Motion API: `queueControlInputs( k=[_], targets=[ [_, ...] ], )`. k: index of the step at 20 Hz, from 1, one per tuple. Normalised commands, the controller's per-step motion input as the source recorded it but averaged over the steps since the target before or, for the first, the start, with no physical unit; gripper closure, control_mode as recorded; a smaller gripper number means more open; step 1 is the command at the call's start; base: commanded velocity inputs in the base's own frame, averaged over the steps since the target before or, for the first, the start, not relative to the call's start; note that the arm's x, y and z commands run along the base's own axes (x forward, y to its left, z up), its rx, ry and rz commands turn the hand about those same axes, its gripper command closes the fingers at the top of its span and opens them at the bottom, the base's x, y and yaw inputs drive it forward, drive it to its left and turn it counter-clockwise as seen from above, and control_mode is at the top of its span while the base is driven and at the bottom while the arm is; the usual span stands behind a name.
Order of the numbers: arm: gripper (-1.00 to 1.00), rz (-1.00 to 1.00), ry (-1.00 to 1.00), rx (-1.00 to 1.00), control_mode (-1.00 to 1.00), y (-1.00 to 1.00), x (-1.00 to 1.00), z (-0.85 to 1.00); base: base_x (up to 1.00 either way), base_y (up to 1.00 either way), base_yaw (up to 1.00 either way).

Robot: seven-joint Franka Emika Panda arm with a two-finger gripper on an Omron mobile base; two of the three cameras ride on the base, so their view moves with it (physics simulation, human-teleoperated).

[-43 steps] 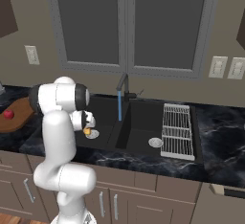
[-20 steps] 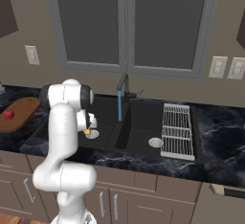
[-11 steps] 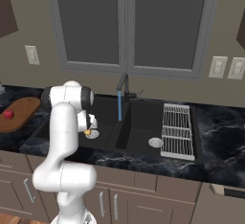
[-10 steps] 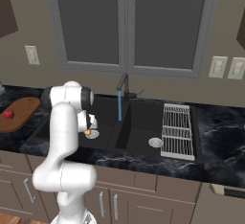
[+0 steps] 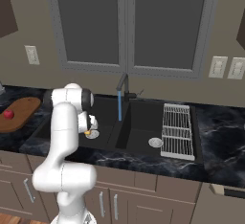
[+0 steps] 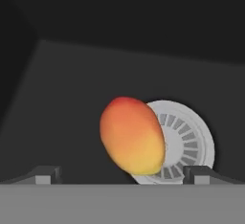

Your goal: Pick the mango, apple from the sink and place them on the cutting board to airdry. Then turn off the sink faucet.

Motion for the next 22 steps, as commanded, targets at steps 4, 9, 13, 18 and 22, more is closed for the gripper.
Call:
queueControlInputs(
  k=[4, 9, 13, 18, 22],
  targets=[
    [-1.00, 0.00, 0.00, 0.00, -1.00, 0.00, 0.27, -0.18, 0.00, 0.00, 0.00],
    [-1.00, 0.00, 0.00, 0.00, -1.00, 0.00, 0.26, -0.18, 0.00, 0.00, 0.00],
    [-1.00, 0.00, 0.00, 0.00, -1.00, 0.00, 0.22, -0.19, 0.00, 0.00, 0.00],
    [1.00, 0.00, 0.00, 0.00, -1.00, 0.01, 0.11, -0.18, 0.00, 0.00, 0.00],
    [1.00, 0.00, 0.00, 0.00, -1.00, 0.01, -0.01, -0.03, 0.00, 0.00, 0.00]
  ],
)
